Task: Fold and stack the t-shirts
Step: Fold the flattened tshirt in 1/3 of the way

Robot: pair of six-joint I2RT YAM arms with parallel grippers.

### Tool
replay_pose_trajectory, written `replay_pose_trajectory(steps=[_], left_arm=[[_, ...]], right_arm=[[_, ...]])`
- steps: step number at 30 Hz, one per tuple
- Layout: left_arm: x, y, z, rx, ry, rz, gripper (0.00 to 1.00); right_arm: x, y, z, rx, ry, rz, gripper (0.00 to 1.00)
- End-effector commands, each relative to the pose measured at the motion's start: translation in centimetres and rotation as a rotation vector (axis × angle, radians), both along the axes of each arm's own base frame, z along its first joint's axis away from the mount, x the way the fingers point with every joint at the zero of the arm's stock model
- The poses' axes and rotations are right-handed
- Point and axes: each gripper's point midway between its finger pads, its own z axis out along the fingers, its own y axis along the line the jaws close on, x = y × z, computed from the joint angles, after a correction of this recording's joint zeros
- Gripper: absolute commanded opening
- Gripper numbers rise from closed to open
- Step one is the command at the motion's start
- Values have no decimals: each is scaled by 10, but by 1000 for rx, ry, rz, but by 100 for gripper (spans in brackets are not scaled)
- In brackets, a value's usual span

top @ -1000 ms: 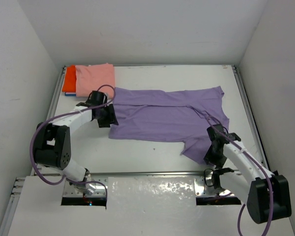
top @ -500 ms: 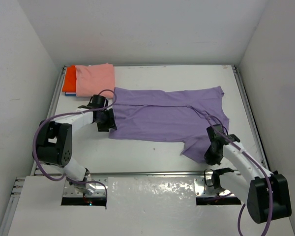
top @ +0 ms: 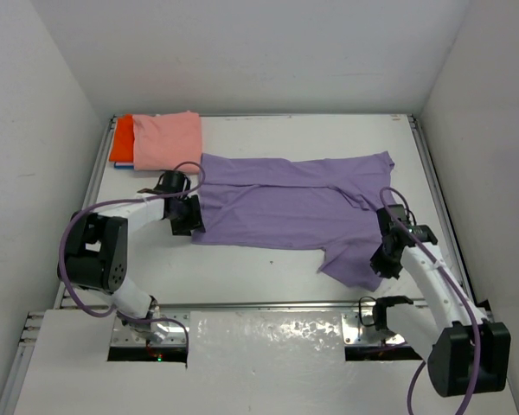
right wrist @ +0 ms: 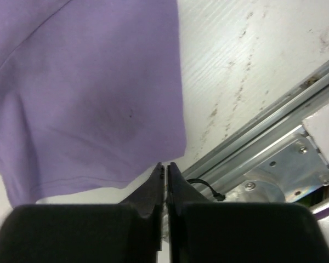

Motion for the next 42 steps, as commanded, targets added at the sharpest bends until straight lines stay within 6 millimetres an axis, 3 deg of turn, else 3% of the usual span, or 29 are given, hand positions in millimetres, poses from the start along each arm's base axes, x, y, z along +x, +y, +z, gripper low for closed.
replay_pose_trajectory(steps=[1, 2, 4, 10, 16, 25, 28, 32, 38, 42], left_arm=[[11, 1, 14, -8, -60, 13, 45], [13, 0, 17, -10, -64, 13, 45], [16, -1, 24, -15, -77, 15, 45], [27, 0, 44, -11, -111, 27, 47], [31, 0, 55, -14, -135, 36, 48], [29, 3, 53, 3, -128, 32, 48], [29, 4, 52, 5, -126, 31, 48], [28, 6, 48, 14, -123, 34, 47], [19, 3, 40, -6, -109, 34, 47], [12, 2, 28, -12, -86, 26, 47]], right_arm=[[4, 7, -1, 44, -28, 51, 13], [-1, 9, -7, 55, -23, 45, 23], [-2, 14, -14, 86, -56, 37, 34], [-16, 16, -30, 100, -33, 15, 45], [-13, 19, -44, 117, -51, -4, 44], [-20, 15, -56, 96, -44, -35, 43], [-26, 12, -60, 80, -26, -38, 38], [-28, 4, -58, 39, -14, -67, 0], [-13, -8, -18, -32, -73, -78, 0], [-15, -13, -6, -60, -50, -83, 0]])
